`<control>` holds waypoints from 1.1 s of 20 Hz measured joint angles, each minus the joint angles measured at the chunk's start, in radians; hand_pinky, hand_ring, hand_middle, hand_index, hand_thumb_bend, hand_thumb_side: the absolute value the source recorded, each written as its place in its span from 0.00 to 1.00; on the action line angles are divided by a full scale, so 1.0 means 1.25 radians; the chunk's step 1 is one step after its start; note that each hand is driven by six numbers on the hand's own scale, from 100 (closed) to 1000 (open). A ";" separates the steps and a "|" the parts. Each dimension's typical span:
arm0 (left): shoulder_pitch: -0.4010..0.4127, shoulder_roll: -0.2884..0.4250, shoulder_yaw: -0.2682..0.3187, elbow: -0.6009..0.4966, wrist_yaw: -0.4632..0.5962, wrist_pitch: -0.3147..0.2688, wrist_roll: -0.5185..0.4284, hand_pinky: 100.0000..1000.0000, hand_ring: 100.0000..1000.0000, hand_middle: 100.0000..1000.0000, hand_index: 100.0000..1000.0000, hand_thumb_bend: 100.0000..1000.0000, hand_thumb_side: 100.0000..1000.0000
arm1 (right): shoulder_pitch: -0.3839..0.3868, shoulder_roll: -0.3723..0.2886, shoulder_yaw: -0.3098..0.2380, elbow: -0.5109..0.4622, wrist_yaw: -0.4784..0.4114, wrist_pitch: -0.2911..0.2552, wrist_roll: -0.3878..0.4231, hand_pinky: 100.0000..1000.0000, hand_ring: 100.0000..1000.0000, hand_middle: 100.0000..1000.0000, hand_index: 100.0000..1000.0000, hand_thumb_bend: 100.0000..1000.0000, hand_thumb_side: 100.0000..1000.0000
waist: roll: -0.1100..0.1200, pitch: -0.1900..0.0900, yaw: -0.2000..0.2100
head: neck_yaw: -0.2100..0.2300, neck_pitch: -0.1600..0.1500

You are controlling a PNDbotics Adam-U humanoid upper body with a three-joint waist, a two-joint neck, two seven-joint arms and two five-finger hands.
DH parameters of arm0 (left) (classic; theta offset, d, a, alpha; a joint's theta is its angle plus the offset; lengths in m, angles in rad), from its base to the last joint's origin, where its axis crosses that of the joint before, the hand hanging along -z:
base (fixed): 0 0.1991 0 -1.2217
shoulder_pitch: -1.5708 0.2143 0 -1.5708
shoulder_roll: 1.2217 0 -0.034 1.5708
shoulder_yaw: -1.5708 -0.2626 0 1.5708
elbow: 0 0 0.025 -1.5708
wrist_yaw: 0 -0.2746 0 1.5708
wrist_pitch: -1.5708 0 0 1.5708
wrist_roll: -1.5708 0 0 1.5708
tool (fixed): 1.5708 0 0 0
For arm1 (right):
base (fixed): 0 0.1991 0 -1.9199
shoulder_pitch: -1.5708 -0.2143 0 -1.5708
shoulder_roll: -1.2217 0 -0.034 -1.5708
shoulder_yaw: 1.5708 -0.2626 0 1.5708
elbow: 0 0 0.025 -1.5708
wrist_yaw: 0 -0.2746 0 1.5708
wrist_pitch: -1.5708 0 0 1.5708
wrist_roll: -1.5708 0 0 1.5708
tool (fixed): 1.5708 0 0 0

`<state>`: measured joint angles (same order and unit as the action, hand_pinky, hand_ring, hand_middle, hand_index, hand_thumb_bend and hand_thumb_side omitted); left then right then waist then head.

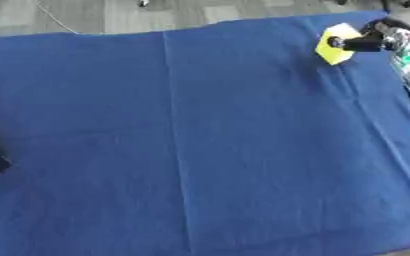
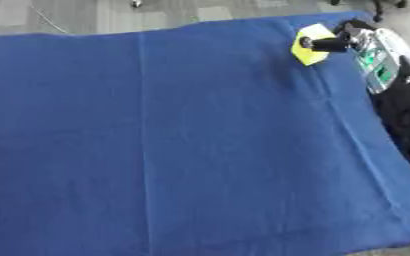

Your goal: Pick up the objects with one hand, pass them to the other hand, and then place them into the box on the other side of the table.

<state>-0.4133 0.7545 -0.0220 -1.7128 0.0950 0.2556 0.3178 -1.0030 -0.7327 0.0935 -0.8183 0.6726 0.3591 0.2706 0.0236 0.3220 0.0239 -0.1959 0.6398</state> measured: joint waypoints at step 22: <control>0.002 -0.007 0.000 0.000 0.001 -0.001 0.000 0.68 0.60 0.58 0.70 0.52 0.42 | 0.002 0.010 0.000 0.000 -0.045 0.041 -0.078 0.83 0.89 0.80 0.86 0.40 0.56 | 0.000 0.003 0.003 | 0.001 0.000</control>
<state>-0.4108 0.7463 -0.0218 -1.7122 0.0963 0.2545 0.3184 -1.0008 -0.7205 0.0938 -0.8185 0.6166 0.4107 0.1726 0.0237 0.3255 0.0274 -0.1952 0.6394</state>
